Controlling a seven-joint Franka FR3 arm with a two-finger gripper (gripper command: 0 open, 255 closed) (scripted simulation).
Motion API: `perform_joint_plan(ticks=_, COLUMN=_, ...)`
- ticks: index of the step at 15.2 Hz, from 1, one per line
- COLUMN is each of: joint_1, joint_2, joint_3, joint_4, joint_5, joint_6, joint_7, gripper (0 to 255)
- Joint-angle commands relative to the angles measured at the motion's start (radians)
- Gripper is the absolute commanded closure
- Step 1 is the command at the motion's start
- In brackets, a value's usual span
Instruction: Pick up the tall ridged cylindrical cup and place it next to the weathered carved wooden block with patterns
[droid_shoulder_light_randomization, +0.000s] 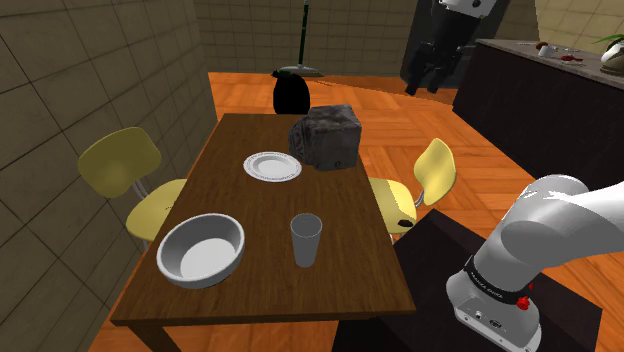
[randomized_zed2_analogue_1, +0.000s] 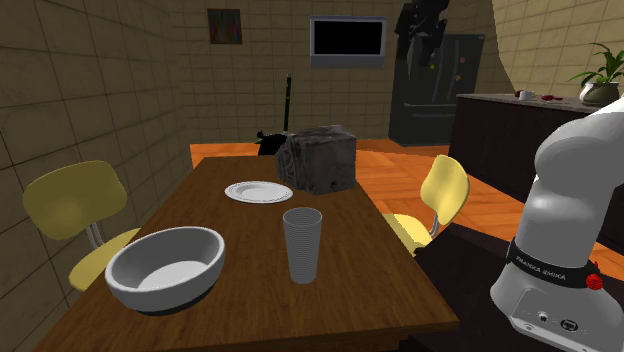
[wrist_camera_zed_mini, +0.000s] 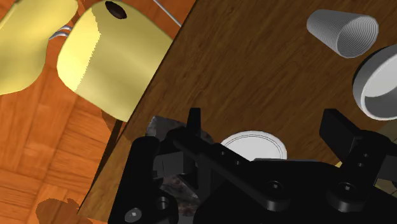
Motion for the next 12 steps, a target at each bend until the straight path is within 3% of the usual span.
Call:
perform_joint_plan(ticks=1, joint_1=0.0, joint_2=0.0, joint_3=0.0, joint_4=0.0, joint_5=0.0, joint_6=0.0, joint_7=0.0, gripper=0)
perform_joint_plan(ticks=12, joint_1=0.077, joint_2=0.111, joint_3=0.159, joint_4=-0.191, joint_5=0.085, joint_6=0.271, joint_7=0.08, gripper=0)
